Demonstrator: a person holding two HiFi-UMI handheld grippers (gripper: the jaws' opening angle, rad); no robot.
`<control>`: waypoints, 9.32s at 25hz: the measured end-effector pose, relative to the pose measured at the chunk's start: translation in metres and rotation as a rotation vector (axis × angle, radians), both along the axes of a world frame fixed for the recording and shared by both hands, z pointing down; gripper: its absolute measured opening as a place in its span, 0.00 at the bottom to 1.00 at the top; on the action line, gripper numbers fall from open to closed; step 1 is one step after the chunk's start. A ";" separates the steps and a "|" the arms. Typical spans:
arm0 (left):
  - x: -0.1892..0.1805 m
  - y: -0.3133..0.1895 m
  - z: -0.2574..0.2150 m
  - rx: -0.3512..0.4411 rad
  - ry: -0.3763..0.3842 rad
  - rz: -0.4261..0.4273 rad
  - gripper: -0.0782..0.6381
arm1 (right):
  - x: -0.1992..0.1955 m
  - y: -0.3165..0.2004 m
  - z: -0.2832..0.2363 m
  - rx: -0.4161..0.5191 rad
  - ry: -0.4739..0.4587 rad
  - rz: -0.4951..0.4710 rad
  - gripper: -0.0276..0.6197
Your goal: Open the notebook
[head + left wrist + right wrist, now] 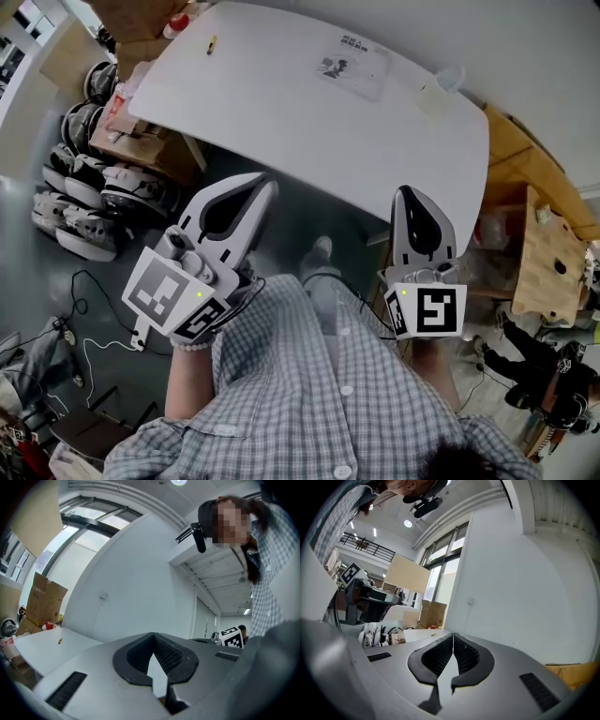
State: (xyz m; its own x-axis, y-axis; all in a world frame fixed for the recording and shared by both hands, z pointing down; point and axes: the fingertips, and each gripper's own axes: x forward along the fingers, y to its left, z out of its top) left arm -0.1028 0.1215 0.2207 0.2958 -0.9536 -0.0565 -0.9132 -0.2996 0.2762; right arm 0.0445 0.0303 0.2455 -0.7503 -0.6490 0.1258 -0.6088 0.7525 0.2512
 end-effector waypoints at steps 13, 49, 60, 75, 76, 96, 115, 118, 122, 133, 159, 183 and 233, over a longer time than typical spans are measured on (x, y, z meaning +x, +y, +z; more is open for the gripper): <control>0.003 -0.096 0.004 -0.012 0.008 -0.017 0.12 | -0.007 -0.094 0.004 -0.014 0.009 -0.043 0.08; 0.054 -0.297 0.048 -0.153 -0.131 0.188 0.12 | 0.034 -0.239 0.058 -0.160 0.006 0.091 0.08; 0.032 -0.355 0.099 -0.225 -0.355 0.233 0.12 | 0.010 -0.255 0.087 -0.246 0.032 0.204 0.08; 0.047 -0.402 0.195 -0.304 -0.625 0.494 0.26 | 0.004 -0.256 0.130 -0.359 0.072 0.317 0.08; 0.049 -0.404 0.204 -0.311 -0.652 0.507 0.27 | 0.004 -0.257 0.132 -0.364 0.075 0.321 0.08; 0.074 -0.429 0.304 -0.387 -0.961 0.650 0.29 | 0.014 -0.253 0.167 -0.455 0.089 0.376 0.08; 0.071 -0.430 0.314 -0.405 -0.862 0.646 0.24 | 0.014 -0.253 0.174 -0.471 0.089 0.374 0.08; 0.070 -0.430 0.306 -0.395 -0.802 0.624 0.20 | 0.013 -0.253 0.175 -0.476 0.085 0.372 0.08; 0.068 -0.430 0.296 -0.371 -0.768 0.585 0.16 | 0.009 -0.253 0.181 -0.477 0.106 0.357 0.08; 0.053 -0.433 0.266 -0.339 -0.662 0.492 0.14 | -0.018 -0.314 0.198 -0.820 -0.256 0.345 0.08; 0.050 -0.429 0.258 -0.361 -0.646 0.492 0.14 | -0.104 -0.382 0.254 -1.355 -0.842 0.169 0.27; 0.020 -0.443 0.272 -0.390 -0.823 0.345 0.25 | -0.107 -0.385 0.239 -1.334 -0.812 0.175 0.27; -0.149 -0.439 0.206 -0.410 -0.058 -0.102 0.16 | -0.106 -0.342 0.309 -0.678 0.463 0.153 0.08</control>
